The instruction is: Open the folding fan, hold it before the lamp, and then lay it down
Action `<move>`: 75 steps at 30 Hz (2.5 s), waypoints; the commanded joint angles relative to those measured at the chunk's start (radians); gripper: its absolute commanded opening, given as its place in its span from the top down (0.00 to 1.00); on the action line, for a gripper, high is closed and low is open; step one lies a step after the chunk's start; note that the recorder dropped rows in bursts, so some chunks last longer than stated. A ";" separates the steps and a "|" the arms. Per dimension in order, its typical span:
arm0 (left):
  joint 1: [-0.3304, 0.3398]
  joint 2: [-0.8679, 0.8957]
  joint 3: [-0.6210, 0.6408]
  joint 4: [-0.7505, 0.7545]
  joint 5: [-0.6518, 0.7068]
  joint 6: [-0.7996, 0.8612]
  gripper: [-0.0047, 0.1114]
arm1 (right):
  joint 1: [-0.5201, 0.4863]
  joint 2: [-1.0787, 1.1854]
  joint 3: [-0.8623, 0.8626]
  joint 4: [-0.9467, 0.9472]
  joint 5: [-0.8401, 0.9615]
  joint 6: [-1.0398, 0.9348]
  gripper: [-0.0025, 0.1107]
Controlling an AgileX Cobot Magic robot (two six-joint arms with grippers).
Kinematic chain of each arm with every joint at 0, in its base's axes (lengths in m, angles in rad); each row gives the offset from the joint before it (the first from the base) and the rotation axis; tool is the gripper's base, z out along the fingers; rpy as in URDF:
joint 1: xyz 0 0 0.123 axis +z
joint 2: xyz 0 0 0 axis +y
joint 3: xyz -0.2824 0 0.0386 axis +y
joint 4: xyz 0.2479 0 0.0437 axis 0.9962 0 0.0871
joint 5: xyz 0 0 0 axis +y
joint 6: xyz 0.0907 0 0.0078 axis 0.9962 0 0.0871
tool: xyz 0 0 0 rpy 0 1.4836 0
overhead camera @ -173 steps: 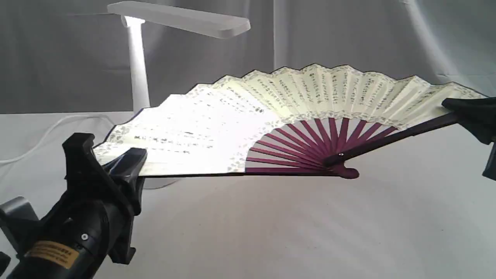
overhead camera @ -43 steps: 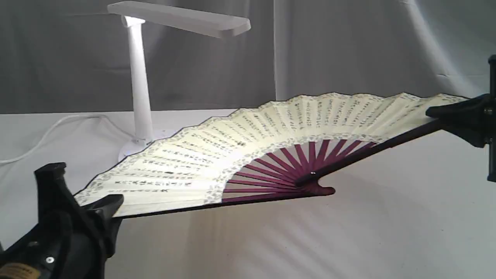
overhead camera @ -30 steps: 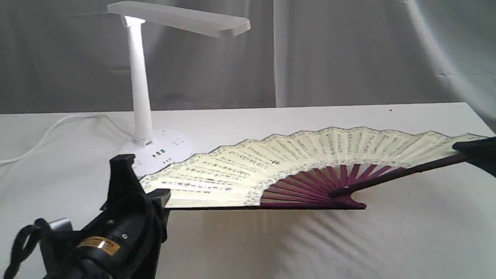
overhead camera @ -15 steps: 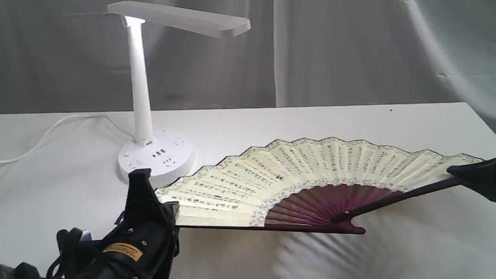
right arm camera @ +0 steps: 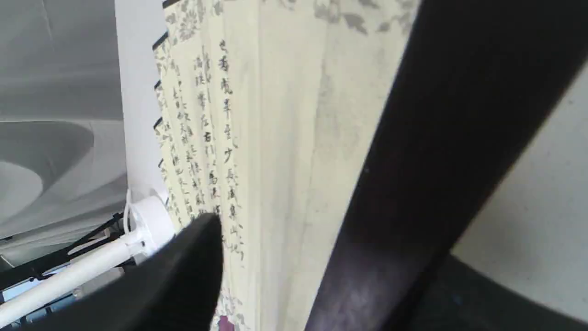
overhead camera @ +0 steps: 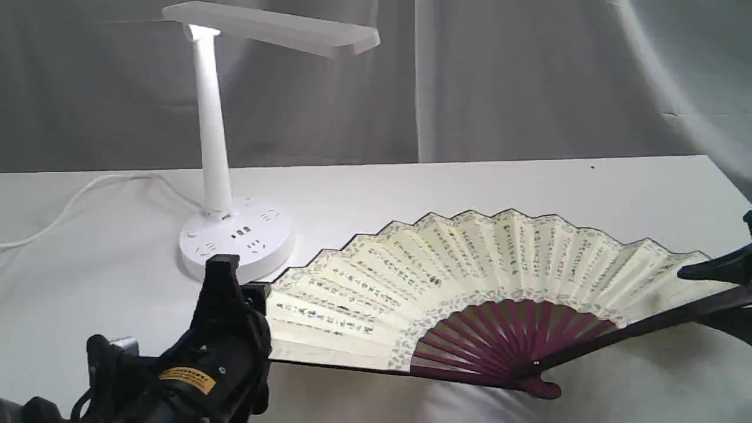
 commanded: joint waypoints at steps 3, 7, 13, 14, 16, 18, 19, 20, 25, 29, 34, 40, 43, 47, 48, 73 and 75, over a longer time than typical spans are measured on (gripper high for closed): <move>0.002 -0.003 -0.006 -0.003 -0.007 0.247 0.43 | -0.008 -0.001 0.002 -0.048 -0.014 -0.015 0.44; 0.002 -0.003 -0.006 -0.003 -0.032 0.368 0.43 | -0.008 -0.001 0.002 -0.139 -0.015 0.002 0.42; 0.002 -0.003 -0.006 0.003 -0.034 0.411 0.43 | -0.008 -0.026 0.002 -0.257 -0.003 0.071 0.42; 0.002 -0.005 -0.006 0.005 -0.034 0.434 0.43 | -0.008 -0.030 0.002 -0.272 -0.001 0.080 0.42; 0.002 -0.010 -0.006 0.018 -0.025 0.466 0.43 | -0.008 -0.055 0.002 -0.312 0.003 0.102 0.42; 0.002 -0.023 -0.006 0.024 -0.004 0.510 0.43 | -0.008 -0.086 0.002 -0.347 0.001 0.132 0.42; 0.004 -0.030 -0.006 0.024 0.006 0.537 0.43 | -0.008 -0.104 0.002 -0.360 0.001 0.145 0.42; 0.004 -0.036 -0.008 0.024 0.006 0.561 0.43 | -0.008 -0.122 0.002 -0.378 0.001 0.158 0.42; 0.004 -0.074 -0.008 0.024 0.020 0.672 0.43 | -0.008 -0.204 0.002 -0.484 0.001 0.208 0.42; 0.004 -0.091 -0.008 -0.050 0.022 0.830 0.43 | -0.008 -0.248 0.002 -0.509 0.005 0.211 0.42; 0.004 -0.093 -0.007 -0.318 0.049 1.071 0.43 | -0.006 -0.265 0.002 -0.509 0.007 0.211 0.42; 0.004 -0.098 -0.007 -0.456 0.035 1.304 0.43 | 0.000 -0.266 0.027 -0.466 0.007 0.199 0.42; 0.004 -0.104 -0.007 -0.456 0.070 1.414 0.43 | 0.030 -0.266 0.030 -0.489 -0.002 0.195 0.42; 0.046 -0.124 -0.008 -0.406 0.220 1.505 0.43 | 0.115 -0.266 0.030 -0.518 -0.019 0.195 0.45; 0.065 -0.135 -0.008 -0.402 0.266 1.527 0.43 | 0.135 -0.266 0.030 -0.522 -0.024 0.195 0.46; 0.723 -0.405 -0.008 -0.151 1.156 1.955 0.96 | 0.441 -0.448 0.030 -0.815 -0.182 0.282 0.56; 0.762 -0.405 -0.008 -0.086 1.199 1.955 0.96 | 0.449 -0.448 0.030 -0.869 -0.183 0.314 0.58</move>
